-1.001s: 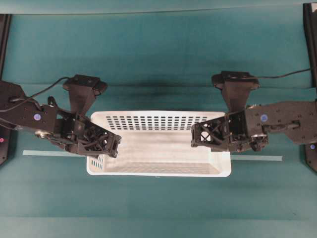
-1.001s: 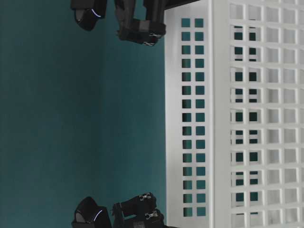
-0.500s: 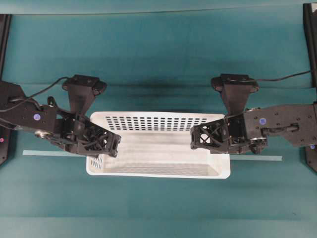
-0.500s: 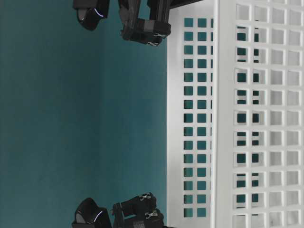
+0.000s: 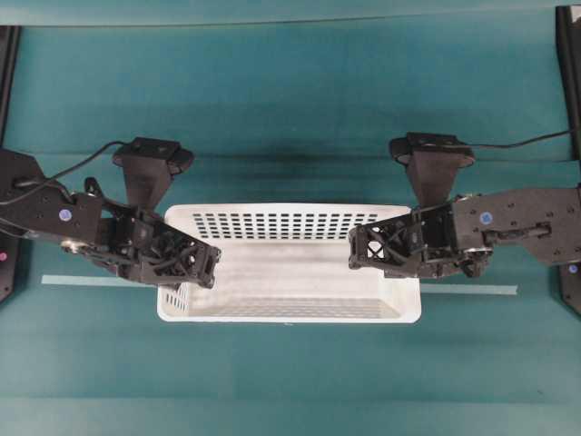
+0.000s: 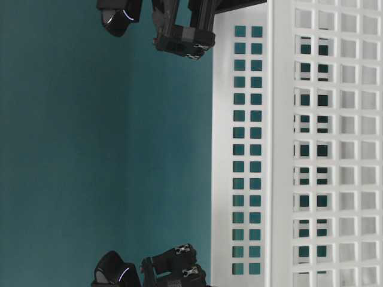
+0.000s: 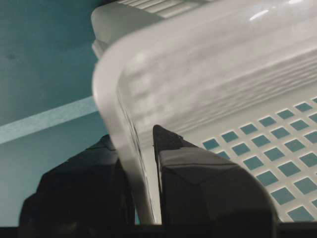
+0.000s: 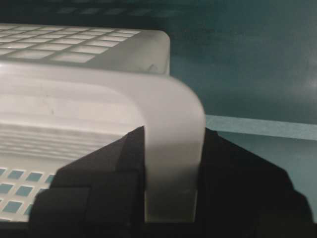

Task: Lift the white basket with both hands.

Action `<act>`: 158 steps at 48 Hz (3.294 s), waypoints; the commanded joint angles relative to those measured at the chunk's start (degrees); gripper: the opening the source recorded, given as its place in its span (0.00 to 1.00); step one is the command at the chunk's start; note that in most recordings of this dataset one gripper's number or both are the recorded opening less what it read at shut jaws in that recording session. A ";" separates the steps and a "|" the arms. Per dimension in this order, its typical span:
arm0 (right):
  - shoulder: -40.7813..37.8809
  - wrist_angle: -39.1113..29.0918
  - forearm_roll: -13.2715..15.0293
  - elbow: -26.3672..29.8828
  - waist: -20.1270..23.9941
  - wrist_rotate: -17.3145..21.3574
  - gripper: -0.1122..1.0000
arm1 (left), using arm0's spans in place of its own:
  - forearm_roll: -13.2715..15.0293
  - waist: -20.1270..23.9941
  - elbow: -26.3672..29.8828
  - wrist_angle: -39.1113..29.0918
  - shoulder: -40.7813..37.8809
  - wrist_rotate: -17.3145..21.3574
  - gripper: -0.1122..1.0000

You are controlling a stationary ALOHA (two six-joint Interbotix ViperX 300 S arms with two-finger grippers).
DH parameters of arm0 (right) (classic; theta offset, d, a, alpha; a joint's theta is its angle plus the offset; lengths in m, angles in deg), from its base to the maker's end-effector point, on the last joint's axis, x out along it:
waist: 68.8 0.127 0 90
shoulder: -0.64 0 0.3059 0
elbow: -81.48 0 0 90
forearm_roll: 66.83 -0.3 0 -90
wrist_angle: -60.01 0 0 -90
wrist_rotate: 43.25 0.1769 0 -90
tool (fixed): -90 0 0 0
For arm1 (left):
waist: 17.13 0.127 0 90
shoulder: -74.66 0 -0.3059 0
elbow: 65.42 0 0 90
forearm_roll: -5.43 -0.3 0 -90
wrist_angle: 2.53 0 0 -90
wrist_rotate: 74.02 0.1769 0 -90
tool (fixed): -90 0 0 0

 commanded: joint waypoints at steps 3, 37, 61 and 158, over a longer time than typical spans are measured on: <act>-0.97 2.37 0.62 0.53 0.18 -0.35 0.29 | -0.70 -0.70 0.62 1.76 0.18 0.79 0.14; 2.90 -4.66 0.44 1.93 -0.44 -0.44 0.96 | -0.70 0.88 -0.09 -1.85 8.70 1.14 0.95; 17.93 -12.92 2.64 4.75 -0.62 -3.25 0.96 | -0.70 -0.09 0.53 -2.99 27.60 6.86 0.96; 53.44 37.44 13.80 -16.26 -1.85 -62.93 0.93 | -0.62 1.14 -9.67 20.21 51.06 64.69 0.95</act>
